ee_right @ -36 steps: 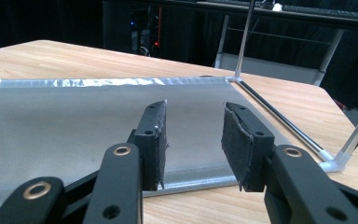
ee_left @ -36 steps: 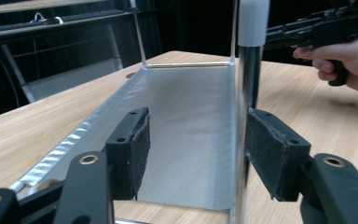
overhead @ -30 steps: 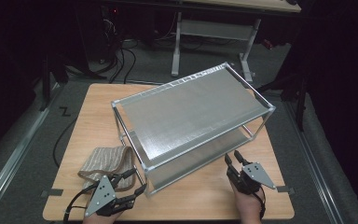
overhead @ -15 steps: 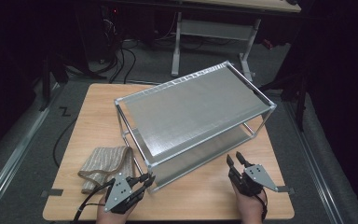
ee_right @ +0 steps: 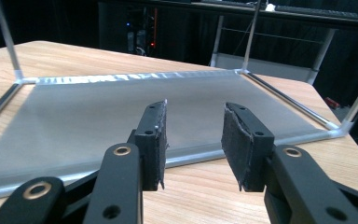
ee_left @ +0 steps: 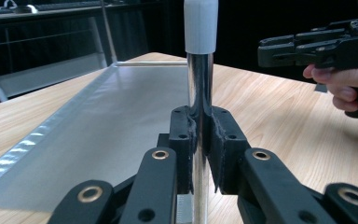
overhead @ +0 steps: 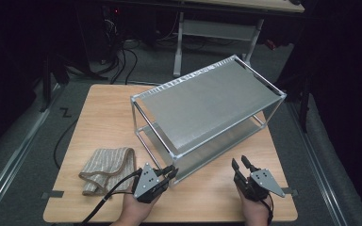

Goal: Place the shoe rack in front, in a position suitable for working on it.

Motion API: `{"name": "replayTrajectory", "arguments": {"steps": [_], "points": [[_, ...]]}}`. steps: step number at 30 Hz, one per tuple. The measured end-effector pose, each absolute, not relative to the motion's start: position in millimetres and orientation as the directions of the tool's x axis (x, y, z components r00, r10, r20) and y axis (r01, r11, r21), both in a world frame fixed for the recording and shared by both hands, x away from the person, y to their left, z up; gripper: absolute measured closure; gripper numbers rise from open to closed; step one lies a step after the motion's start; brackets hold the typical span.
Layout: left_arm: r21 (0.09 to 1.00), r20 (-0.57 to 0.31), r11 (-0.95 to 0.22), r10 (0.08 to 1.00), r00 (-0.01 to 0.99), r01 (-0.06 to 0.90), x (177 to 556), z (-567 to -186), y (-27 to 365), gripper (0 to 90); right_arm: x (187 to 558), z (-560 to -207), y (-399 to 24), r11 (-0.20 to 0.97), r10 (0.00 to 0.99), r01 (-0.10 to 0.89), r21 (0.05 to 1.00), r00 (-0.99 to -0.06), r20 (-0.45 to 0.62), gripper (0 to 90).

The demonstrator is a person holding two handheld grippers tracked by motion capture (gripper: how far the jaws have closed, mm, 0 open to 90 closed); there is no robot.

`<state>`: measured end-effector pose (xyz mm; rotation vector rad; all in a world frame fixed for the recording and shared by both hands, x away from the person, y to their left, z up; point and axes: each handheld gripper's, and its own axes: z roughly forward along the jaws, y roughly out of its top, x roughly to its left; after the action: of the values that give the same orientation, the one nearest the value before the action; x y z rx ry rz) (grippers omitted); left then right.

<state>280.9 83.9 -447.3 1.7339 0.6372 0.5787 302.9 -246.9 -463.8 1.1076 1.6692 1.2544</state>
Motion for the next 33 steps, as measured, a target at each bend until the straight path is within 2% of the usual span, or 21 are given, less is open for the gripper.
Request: {"name": "replayTrajectory", "arguments": {"steps": [7,10,12,20,24,33], "points": [[0.967,0.062,-0.226,0.655,0.753,0.118,280,-445,73,78.4,297,-461,-236,0.15,0.925,0.182,0.972,-0.373,-0.072,60.1],[0.967,0.063,-0.228,0.645,0.762,0.113,276,-444,79,69.8,293,-458,-230,0.152,0.918,0.177,0.972,-0.391,-0.072,59.7],[0.965,0.08,-0.239,0.651,0.755,0.104,274,-444,88,67.1,291,-457,-226,0.152,0.912,0.169,0.974,-0.404,-0.072,59.6],[0.953,0.094,-0.256,0.756,0.647,0.16,298,-438,152,64.4,275,-450,-205,0.158,0.879,0.152,0.976,-0.472,-0.069,58.3],[0.96,0.075,-0.218,0.809,0.584,0.179,316,-433,178,64.4,266,-448,-191,0.176,0.855,0.142,0.974,-0.512,-0.079,58.0],[0.966,0.039,-0.159,0.868,0.495,0.202,339,-432,205,64.5,259,-450,-160,0.214,0.784,0.122,0.969,-0.614,-0.096,57.7]]}}
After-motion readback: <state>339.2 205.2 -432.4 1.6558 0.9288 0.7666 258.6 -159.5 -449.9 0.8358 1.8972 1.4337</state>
